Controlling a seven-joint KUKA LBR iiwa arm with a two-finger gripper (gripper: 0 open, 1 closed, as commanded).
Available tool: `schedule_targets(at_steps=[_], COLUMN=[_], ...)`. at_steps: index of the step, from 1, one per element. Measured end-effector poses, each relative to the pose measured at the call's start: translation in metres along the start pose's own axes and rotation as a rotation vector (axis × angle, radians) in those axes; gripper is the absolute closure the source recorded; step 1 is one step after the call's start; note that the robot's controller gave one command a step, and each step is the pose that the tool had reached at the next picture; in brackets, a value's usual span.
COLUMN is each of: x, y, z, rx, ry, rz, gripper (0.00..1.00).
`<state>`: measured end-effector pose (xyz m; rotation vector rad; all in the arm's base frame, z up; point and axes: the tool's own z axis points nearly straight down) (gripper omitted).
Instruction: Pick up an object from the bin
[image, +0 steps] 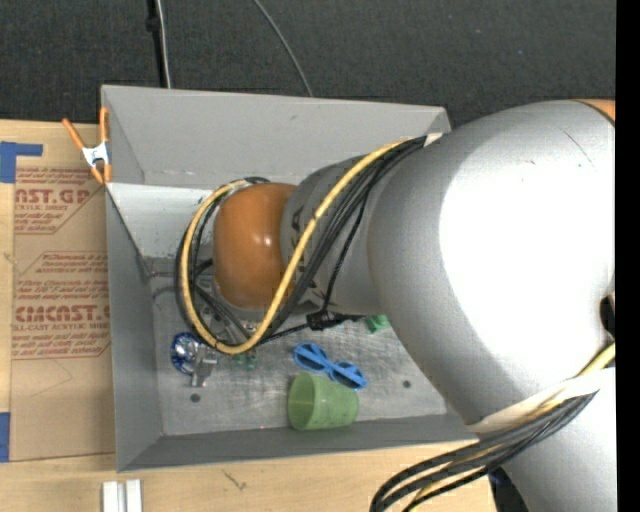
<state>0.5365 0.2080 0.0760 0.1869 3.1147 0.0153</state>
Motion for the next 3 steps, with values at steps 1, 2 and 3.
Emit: schedule_targets(at_steps=[1, 2, 3], x=[-0.047, -0.013, 0.013], y=[0.019, -0.002, -0.044], z=[-0.125, -0.104, -0.159], rx=[0.005, 0.011, 0.009], ry=[0.011, 0.023, 0.016], rz=[-0.011, -0.107, -0.049], gripper=[1.0, 1.0, 1.0])
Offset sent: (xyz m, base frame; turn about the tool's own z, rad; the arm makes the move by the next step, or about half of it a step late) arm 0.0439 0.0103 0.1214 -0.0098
